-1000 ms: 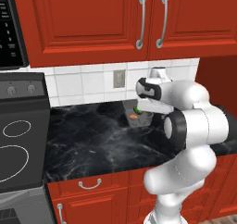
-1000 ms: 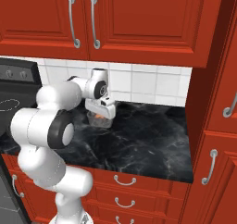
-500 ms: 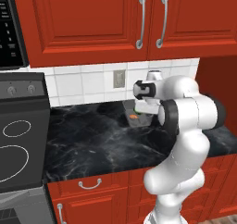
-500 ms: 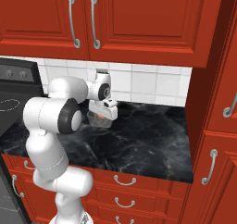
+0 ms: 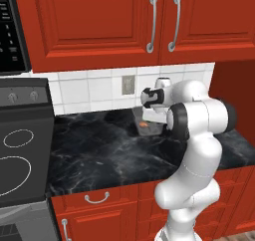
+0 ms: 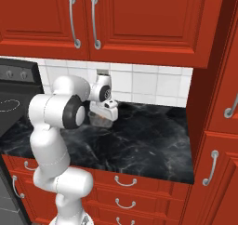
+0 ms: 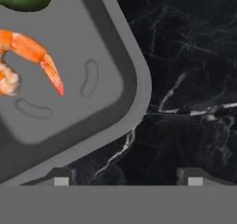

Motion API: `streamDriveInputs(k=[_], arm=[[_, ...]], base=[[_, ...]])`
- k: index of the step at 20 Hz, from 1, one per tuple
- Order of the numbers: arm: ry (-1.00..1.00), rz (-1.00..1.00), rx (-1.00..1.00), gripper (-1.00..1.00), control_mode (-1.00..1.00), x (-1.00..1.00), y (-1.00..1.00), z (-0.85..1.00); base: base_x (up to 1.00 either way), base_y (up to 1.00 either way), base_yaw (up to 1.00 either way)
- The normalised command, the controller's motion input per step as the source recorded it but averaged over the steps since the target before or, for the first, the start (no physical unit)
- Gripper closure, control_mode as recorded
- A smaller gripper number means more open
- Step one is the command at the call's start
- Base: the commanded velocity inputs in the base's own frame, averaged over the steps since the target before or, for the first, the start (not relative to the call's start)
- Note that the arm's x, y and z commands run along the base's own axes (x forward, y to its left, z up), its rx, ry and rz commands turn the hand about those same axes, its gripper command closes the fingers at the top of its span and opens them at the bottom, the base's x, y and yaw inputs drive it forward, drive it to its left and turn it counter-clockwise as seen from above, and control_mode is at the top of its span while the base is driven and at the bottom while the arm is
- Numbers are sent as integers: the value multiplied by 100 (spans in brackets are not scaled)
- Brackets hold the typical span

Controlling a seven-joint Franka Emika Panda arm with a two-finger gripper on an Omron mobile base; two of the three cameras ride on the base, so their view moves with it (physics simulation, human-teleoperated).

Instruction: Place the tupperware on the second highest shelf of the fridge. Make space for the tupperware among the existing items by rearranging them on the shelves if needed. Close the fridge door when finished.

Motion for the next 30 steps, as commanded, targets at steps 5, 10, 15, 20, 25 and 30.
streamDriveInputs(k=[5,10,15,20,25,30], arm=[[-7,-4,0,-100,-100,28,-3,-24],[-29,-3,0,-100,-100,3,-4,-26],[-44,0,1,-100,-100,-23,0,3],[-23,-3,2,-100,-100,-10,-4,6],[10,-7,5,-100,-100,52,-28,0],[12,-1,5,-100,-100,50,-12,11]], base=[[0,0,0],[0,0,0],[0,0,0],[0,0,0],[0,0,0],[0,0,0]])
